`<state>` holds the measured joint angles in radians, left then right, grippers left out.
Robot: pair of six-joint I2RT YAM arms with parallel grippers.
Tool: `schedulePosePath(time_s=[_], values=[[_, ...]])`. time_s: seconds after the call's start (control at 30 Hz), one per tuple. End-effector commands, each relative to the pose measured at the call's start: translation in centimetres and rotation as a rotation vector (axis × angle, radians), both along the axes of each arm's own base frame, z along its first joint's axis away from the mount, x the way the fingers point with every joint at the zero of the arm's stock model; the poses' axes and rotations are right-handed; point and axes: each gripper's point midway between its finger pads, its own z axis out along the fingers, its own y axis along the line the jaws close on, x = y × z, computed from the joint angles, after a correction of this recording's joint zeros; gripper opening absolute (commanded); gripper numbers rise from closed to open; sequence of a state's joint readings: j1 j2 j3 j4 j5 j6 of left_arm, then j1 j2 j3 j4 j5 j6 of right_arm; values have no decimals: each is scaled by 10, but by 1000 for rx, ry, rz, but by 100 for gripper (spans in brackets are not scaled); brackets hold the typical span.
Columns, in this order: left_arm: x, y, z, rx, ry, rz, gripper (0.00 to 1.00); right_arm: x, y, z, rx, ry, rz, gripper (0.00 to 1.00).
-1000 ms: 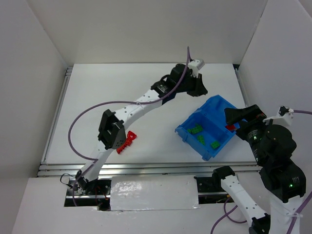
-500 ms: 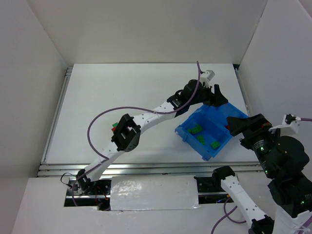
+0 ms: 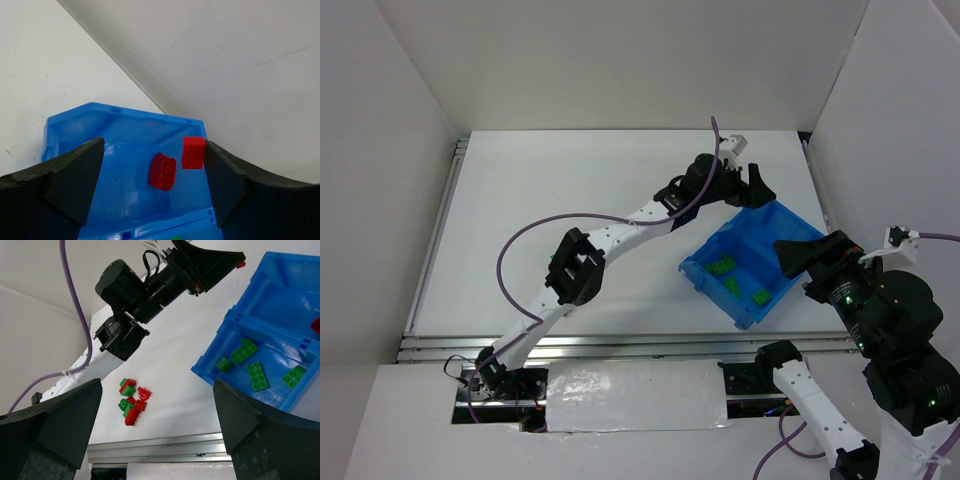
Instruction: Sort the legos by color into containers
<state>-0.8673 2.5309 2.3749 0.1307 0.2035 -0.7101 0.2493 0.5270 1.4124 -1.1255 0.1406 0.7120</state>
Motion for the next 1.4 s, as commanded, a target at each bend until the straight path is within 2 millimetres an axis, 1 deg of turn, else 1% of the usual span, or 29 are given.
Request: schedulePosePath(time_s=[0.0,0.03,0.07,0.13,0.23,0.33,0.43,0.53,0.6,0.63,0.67,0.7,0.73,0.77,0.8,0.83,0.87,0.9,0.97,1.0,1.03,1.07,1.1,1.17,1.2,1.23,1.27,1.33,1.37], values=[[-12,6,58,-79,-89,-56,90,8,4,10,-5,-39,18,99],[-20,1,55,-80,-87,-85,73,8,4,8,-6,-35,19,99],[-23,-4,50,-76,-84,-94,65,6,4,8,-2,-37,20,99],[-33,-12,46,-65,-87,-112,54,4,4,7,-1,-34,20,99],[-41,-19,43,-61,-98,-124,45,-1,2,6,2,-39,16,99],[-44,-23,38,-61,-90,-132,44,-3,0,5,-2,-38,11,99],[-46,-22,42,-57,-100,-131,50,-3,0,1,-11,-32,15,99],[-34,-6,58,-34,-124,-45,53,1,2,-4,-22,-20,22,99],[-17,20,72,0,-117,43,57,6,4,-7,-28,-19,31,99],[-13,38,78,24,-96,88,64,8,5,-9,-39,-17,38,99],[-7,53,80,36,-83,114,67,10,7,-10,-43,-17,47,99],[9,76,78,56,-65,163,70,15,11,-14,-46,-13,62,99],[11,100,83,78,-53,205,74,19,13,-16,-51,-11,74,99],[23,130,71,149,-17,279,82,25,17,-25,-60,8,88,99],[22,145,65,193,-7,299,84,32,24,-27,-65,13,119,99],[19,174,70,246,-21,363,88,37,28,-32,-66,31,139,99],[18,203,57,330,23,427,96,44,33,-39,-70,53,157,98],[17,238,62,376,36,543,99,53,44,-48,-74,99,207,98],[14,286,53,463,101,663,99,65,56,-65,-75,161,254,95],[-2,323,43,551,165,749,99,78,64,-75,-79,205,280,94],[-8,344,37,599,201,799,99,83,70,-82,-82,235,296,91],[-13,371,34,637,240,870,99,84,86,-86,-97,256,349,90],[-34,405,28,708,297,941,100,97,94,-100,-135,316,335,90],[-47,451,24,745,361,1043,99,106,115,-103,-199,342,354,90],[-62,473,25,731,399,1099,99,107,144,-122,-270,401,429,90],[-72,502,20,759,446,1164,99,110,157,-124,-303,403,446,90],[-80,517,20,755,468,1206,99,121,176,-144,-358,428,488,90],[-106,548,14,736,544,1278,99,120,209,-165,-421,432,603,86],[-112,569,12,711,584,1327,99,125,234,-181,-463,417,707,83]])
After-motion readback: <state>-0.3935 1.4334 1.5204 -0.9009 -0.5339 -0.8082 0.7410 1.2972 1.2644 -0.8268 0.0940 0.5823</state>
